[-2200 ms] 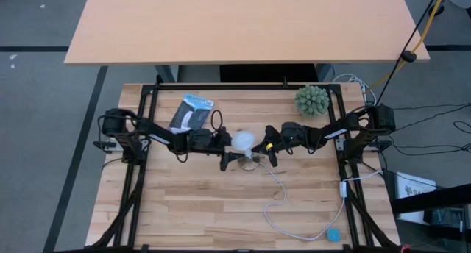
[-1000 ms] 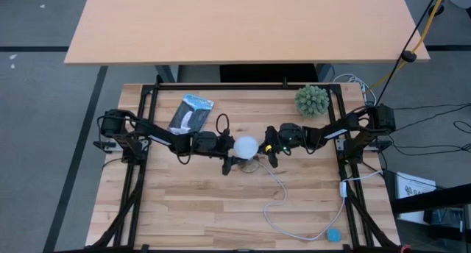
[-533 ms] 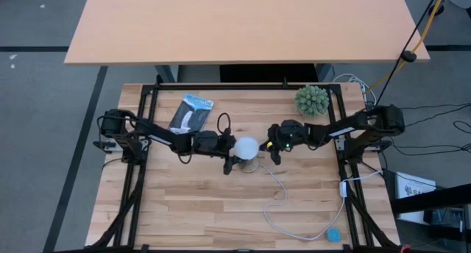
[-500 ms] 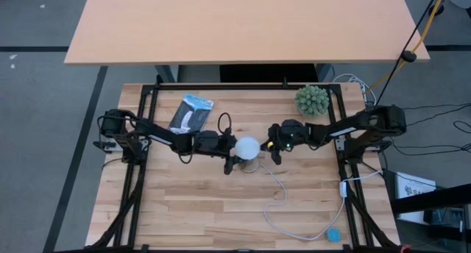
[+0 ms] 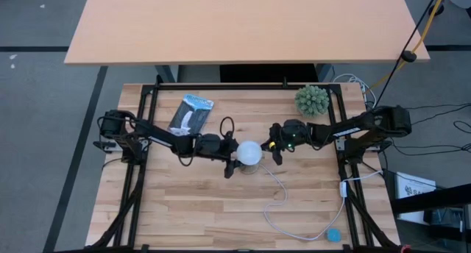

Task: Screw lightbulb
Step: Insert the white lightbulb into the gold lamp

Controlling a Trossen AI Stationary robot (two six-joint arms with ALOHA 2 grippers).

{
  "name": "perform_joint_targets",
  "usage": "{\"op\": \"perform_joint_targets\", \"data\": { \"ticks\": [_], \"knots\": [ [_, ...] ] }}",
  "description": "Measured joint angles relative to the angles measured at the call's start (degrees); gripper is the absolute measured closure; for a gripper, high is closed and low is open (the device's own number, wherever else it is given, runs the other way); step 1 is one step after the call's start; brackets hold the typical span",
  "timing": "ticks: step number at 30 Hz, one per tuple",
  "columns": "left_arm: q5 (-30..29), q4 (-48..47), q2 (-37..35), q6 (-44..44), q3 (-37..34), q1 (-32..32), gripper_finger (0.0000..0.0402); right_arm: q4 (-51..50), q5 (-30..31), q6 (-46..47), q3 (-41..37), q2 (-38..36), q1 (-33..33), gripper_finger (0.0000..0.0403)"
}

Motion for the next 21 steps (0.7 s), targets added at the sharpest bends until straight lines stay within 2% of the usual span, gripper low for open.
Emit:
{"op": "perform_joint_targets", "data": {
  "ticks": [5, 17, 21],
  "knots": [
    [-1.85, -0.92, 0.00, 0.17, 0.00, 0.95, 0.0152, 0.02, 2.41, 0.15, 0.00, 0.02, 1.17, 0.0403],
    [-2.97, -1.09, 0.00, 0.11, 0.00, 0.28, 0.0152, -0.02, 2.82, 0.87, 0.00, 0.02, 2.62, 0.0403],
    [-2.95, -0.86, 0.00, -0.04, 0.00, 0.30, 0.0152, -1.84, 5.06, 0.87, 0.00, 0.04, 2.57, 0.0403]
  ]
}}
